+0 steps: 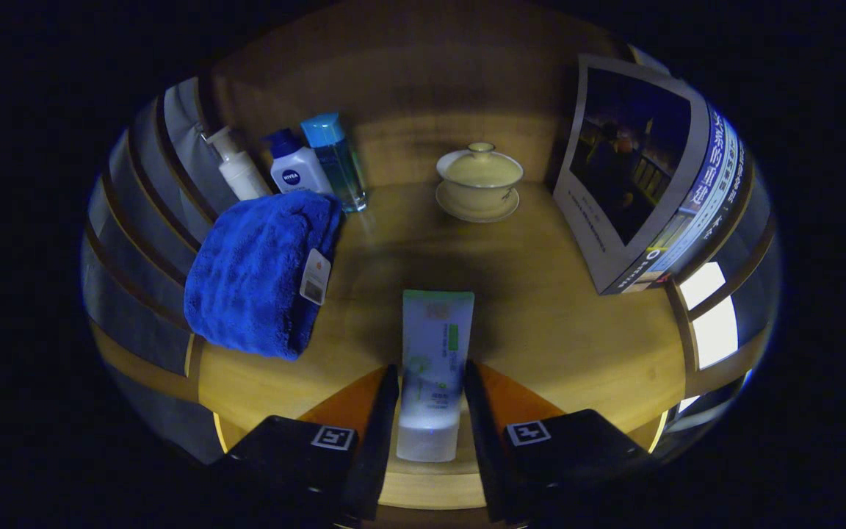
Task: Pull open the drawer, take out the items inside it, and place them on the countertop above the cabinet.
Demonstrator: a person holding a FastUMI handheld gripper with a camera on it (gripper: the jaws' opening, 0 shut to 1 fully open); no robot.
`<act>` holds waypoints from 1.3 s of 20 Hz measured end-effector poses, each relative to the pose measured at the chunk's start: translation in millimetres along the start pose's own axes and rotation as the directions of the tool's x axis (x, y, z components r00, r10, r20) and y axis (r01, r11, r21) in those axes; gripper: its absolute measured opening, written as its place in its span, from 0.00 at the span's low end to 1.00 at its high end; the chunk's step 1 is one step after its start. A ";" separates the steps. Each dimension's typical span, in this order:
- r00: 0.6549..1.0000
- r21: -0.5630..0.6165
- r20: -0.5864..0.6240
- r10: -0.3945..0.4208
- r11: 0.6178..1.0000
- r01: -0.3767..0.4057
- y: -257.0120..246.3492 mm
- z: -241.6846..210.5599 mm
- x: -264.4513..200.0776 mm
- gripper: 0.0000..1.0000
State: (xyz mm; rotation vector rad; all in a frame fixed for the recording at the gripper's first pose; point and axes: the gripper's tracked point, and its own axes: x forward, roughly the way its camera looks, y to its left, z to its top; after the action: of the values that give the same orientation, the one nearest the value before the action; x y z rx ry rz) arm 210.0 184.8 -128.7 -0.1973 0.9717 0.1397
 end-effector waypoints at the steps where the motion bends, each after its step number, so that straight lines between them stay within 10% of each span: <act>1: 1.000 -0.007 0.017 0.001 1.000 0.000 -0.6 0.9 -4.4 0.65; 6: 0.984 -0.023 0.181 0.004 1.000 0.000 -2.2 5.4 -41.1 1.00; 26: 0.708 -0.049 0.706 -0.006 0.997 0.057 -20.3 -143.8 -220.9 0.99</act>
State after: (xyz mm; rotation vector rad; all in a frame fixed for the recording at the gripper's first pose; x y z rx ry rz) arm -24.6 125.8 -22.1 -0.1995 0.1844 0.1984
